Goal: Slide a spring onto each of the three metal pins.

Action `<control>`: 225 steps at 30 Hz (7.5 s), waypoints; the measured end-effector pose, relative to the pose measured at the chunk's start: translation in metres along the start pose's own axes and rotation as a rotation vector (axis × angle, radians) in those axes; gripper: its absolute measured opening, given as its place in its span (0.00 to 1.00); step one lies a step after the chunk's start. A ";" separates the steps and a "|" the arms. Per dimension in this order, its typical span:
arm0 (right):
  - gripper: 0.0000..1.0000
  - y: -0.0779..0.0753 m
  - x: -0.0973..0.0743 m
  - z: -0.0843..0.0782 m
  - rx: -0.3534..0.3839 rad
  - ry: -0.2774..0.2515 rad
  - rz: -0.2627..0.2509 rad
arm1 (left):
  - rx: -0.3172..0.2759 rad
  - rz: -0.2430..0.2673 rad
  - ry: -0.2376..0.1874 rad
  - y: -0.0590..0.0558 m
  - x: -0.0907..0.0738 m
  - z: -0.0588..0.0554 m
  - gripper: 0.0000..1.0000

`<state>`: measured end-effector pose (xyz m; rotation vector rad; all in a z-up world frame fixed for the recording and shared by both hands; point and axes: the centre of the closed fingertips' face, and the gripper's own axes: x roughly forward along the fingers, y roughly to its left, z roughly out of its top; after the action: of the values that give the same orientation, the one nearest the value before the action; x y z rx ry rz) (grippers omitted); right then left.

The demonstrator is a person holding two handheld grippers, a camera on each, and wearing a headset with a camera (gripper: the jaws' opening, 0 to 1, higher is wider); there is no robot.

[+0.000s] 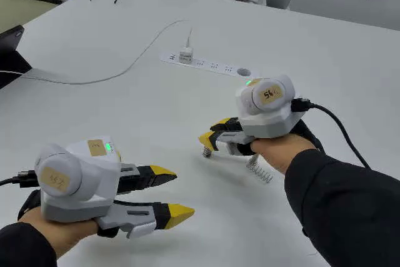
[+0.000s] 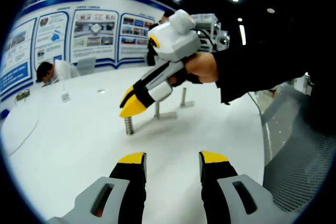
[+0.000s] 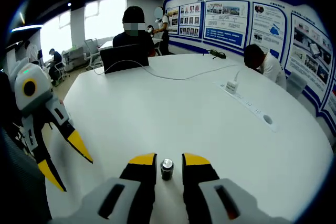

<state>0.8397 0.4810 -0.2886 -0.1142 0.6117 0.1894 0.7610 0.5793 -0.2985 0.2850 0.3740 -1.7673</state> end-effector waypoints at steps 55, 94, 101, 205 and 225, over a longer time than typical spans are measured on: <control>0.20 -0.026 -0.108 -0.064 0.182 -0.090 -0.173 | 0.057 -0.080 0.012 -0.013 0.026 0.016 0.41; 0.15 -0.027 -0.063 -0.119 0.178 0.064 -0.123 | 0.033 -0.059 0.038 -0.010 0.028 0.007 0.39; 0.12 -0.029 -0.063 -0.120 0.175 0.070 -0.128 | 0.035 -0.058 0.037 -0.009 0.028 0.007 0.38; 0.12 0.085 -0.111 -0.102 -0.131 0.179 0.357 | 0.369 -0.319 0.139 -0.069 0.065 0.005 0.11; 0.12 0.090 -0.113 -0.051 -0.077 -0.009 0.347 | 0.297 -0.276 0.103 -0.060 0.063 0.015 0.11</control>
<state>0.7022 0.5443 -0.2692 -0.0812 0.6127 0.5492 0.6881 0.5289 -0.3035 0.5591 0.2297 -2.0874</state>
